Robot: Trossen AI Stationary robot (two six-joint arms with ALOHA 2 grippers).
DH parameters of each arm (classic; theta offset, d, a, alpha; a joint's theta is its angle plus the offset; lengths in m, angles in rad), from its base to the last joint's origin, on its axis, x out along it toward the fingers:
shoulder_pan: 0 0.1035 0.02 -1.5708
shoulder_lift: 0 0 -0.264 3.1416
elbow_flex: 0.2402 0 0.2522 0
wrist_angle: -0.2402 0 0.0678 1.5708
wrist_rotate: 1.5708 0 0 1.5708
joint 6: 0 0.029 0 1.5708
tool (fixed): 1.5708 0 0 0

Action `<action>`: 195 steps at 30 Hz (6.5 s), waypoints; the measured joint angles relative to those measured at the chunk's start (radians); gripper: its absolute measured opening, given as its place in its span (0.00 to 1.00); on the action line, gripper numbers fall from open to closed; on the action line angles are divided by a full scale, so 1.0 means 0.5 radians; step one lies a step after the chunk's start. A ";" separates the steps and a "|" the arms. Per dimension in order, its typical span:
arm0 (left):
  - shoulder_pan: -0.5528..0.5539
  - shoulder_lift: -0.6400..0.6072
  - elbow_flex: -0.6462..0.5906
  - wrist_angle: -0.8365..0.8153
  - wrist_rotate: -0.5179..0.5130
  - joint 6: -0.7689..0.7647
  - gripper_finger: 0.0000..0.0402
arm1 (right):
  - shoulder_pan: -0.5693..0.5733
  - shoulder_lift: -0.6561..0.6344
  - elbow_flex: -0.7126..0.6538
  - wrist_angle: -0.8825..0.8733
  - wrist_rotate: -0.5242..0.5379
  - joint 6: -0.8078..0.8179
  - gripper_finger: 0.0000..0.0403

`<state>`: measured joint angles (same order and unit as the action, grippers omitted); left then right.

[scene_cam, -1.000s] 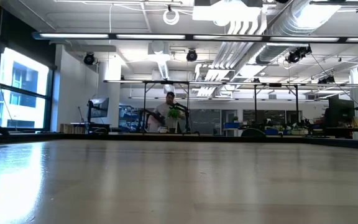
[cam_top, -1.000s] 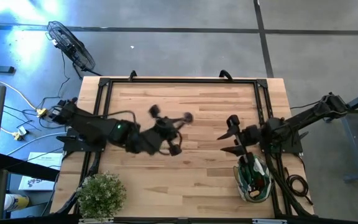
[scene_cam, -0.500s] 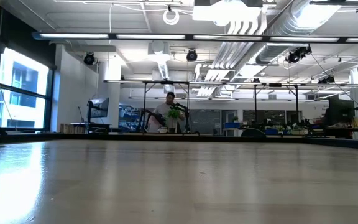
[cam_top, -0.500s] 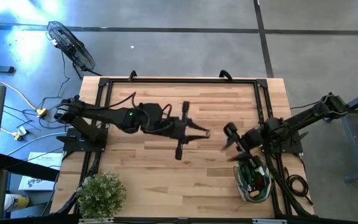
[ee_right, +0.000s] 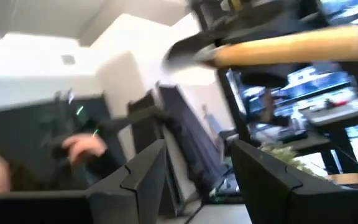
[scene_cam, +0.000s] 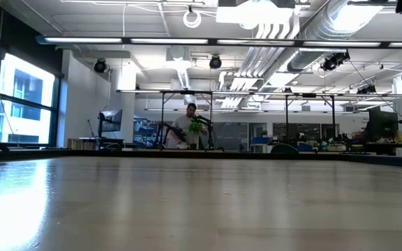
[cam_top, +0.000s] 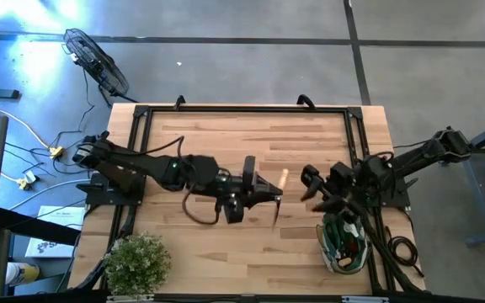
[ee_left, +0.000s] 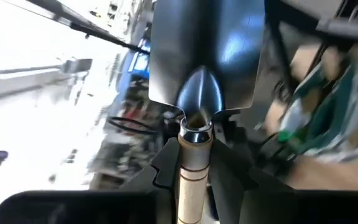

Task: Pick & Place Garden tools in Gardening bag
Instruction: Put the brown trowel into the green gardening bag

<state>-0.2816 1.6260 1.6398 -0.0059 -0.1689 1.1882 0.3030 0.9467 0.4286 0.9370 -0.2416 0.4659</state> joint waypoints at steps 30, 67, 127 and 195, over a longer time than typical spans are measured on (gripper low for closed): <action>-0.160 0.258 0.000 -0.143 -1.063 0.915 0.13 | -0.635 0.355 -0.001 0.289 0.051 1.209 0.43; 0.050 0.342 0.004 -0.202 -0.850 0.571 0.13 | -0.657 0.448 0.106 0.110 -0.075 0.968 0.40; -0.013 0.343 0.002 -1.835 -0.355 -1.975 0.00 | 1.196 -0.540 0.107 -1.286 1.423 -0.366 0.13; 0.248 0.557 -0.036 -1.715 0.950 -1.337 0.00 | 2.126 0.971 0.114 -0.139 3.619 0.010 0.13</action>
<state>-0.1577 1.9045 1.6218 -0.8635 0.3061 0.5198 1.3660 1.4322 0.4854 0.8676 1.5677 0.4712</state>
